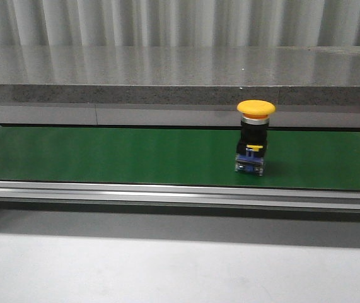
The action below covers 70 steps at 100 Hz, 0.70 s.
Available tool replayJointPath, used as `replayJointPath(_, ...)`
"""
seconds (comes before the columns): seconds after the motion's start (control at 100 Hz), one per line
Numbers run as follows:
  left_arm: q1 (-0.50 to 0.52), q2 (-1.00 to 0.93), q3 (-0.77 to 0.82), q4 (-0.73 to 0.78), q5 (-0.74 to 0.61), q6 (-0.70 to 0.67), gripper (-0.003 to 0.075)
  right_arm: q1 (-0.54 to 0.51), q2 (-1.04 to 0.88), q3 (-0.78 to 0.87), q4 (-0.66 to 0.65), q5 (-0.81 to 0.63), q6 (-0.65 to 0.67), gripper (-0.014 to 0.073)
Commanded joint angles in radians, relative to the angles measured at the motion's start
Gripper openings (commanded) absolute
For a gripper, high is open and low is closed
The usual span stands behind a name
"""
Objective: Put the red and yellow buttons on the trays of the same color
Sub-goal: 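Carry the red button onto the belt and open the left gripper, then grasp the yellow button arriving on the belt with the right gripper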
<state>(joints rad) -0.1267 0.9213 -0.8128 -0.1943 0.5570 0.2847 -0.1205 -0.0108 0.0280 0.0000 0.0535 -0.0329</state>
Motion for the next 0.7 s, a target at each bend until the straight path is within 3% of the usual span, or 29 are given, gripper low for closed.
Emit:
replayJointPath(0.0, -0.033, -0.091, 0.034, 0.001, -0.112, 0.004, -0.0020, -0.006, -0.016, -0.020, -0.008, -0.072, -0.004, -0.0065)
replayJointPath(0.26, -0.041, -0.360, 0.226, -0.008, -0.184, 0.004, -0.0020, -0.006, -0.016, -0.020, -0.008, -0.074, -0.004, -0.0065)
replayJointPath(0.51, -0.041, -0.508, 0.284, -0.020, -0.165, 0.004, -0.0020, -0.006, -0.016, -0.023, -0.008, -0.131, -0.004, -0.0065)
replayJointPath(0.69, -0.041, -0.514, 0.284, -0.020, -0.165, 0.004, -0.0020, -0.004, 0.020, -0.156, -0.008, 0.084, -0.003, -0.0065)
